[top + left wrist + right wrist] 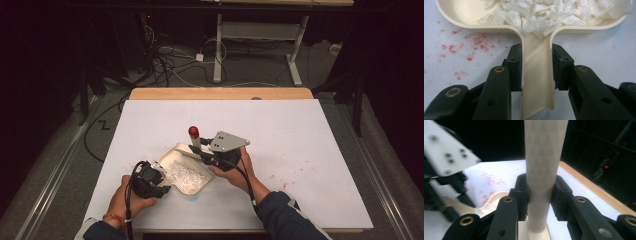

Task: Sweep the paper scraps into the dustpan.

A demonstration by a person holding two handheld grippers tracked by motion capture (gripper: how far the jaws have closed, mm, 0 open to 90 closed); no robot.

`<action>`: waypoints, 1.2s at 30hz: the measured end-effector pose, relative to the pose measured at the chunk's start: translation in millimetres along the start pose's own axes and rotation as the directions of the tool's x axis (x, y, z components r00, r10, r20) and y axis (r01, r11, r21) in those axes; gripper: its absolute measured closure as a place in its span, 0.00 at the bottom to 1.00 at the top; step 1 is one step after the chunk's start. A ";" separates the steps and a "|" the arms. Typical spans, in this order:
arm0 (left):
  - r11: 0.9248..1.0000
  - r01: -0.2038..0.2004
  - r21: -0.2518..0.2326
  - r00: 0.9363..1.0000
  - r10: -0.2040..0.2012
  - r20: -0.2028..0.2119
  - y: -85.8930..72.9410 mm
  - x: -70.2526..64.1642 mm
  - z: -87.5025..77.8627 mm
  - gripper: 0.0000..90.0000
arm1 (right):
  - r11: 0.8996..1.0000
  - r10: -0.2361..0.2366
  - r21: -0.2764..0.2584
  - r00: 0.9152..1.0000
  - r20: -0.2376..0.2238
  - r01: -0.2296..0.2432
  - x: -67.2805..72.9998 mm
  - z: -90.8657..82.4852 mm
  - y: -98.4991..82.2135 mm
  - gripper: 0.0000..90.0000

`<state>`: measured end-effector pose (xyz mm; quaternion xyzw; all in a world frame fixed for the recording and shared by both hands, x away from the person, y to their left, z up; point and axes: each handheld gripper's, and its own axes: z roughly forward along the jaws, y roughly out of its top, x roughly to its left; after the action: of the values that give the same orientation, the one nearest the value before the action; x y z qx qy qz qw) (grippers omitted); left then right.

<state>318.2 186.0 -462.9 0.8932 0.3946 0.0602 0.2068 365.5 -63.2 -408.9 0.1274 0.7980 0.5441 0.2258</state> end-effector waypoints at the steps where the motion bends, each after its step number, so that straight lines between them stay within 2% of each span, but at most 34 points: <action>1: 1.000 0.001 -0.001 1.000 -0.001 0.001 -0.2 0.3 -0.1 0.71 | 1.000 0.000 0.000 1.000 0.000 0.000 0.0 0.0 0.0 0.79; 4: 1.000 0.000 -0.002 1.000 0.000 -0.001 -0.7 0.6 -0.2 0.71 | 1.000 0.017 -0.014 1.000 -0.008 -0.017 1.2 -14.8 2.8 0.79; 6: 1.000 0.003 -0.002 1.000 -0.003 -0.002 -0.7 0.3 -0.1 0.71 | 1.000 0.019 -0.017 1.000 -0.009 -0.020 1.4 -18.9 3.9 0.79; 9: 1.000 -0.004 0.004 1.000 0.004 -0.004 -0.7 0.2 -0.4 0.71 | 1.000 0.019 -0.025 1.000 0.000 -0.019 2.1 -31.7 6.8 0.79; 11: 1.000 -0.001 0.002 1.000 0.001 -0.005 -0.8 0.0 -0.1 0.71 | 0.999 0.032 -0.032 0.999 0.004 -0.032 1.0 -46.7 7.3 0.79; 13: 1.000 0.004 -0.001 1.000 -0.004 -0.005 -0.6 -0.1 0.2 0.71 | 0.999 0.038 -0.034 0.999 0.005 -0.038 0.6 -51.2 6.6 0.79; 16: 1.000 0.002 0.001 1.000 -0.002 -0.006 -0.7 0.0 -0.1 0.71 | 0.999 0.043 -0.027 0.999 0.022 -0.043 -1.4 -65.1 4.4 0.79; 17: 1.000 0.003 0.001 1.000 -0.003 -0.006 -0.8 0.0 -0.1 0.71 | 0.998 0.057 -0.025 0.998 0.031 -0.056 -4.3 -74.6 2.4 0.79; 21: 1.000 0.010 0.002 1.000 -0.010 -0.008 0.2 -0.4 0.1 0.71 | 0.997 0.076 -0.017 0.996 0.042 -0.075 -8.0 -87.4 -0.6 0.79; 23: 1.000 0.020 0.001 1.000 -0.020 -0.009 1.7 -1.5 -0.4 0.71 | 0.997 0.079 -0.010 0.995 0.057 -0.078 -11.0 -101.1 -2.8 0.79; 24: 1.000 0.019 0.002 1.000 -0.019 -0.012 2.9 -2.8 -0.6 0.71 | 0.997 0.079 -0.010 0.995 0.057 -0.078 -11.0 -101.1 -2.8 0.79; 36: 0.999 0.039 -0.014 0.999 -0.039 -0.021 5.8 -6.0 1.3 0.71 | 0.994 0.108 0.012 0.987 0.119 -0.111 -24.4 -159.5 -15.1 0.79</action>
<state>318.4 177.7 -461.3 0.8832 0.4137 0.0685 0.2099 307.6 -209.1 -368.7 0.2051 0.7800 0.5397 0.2412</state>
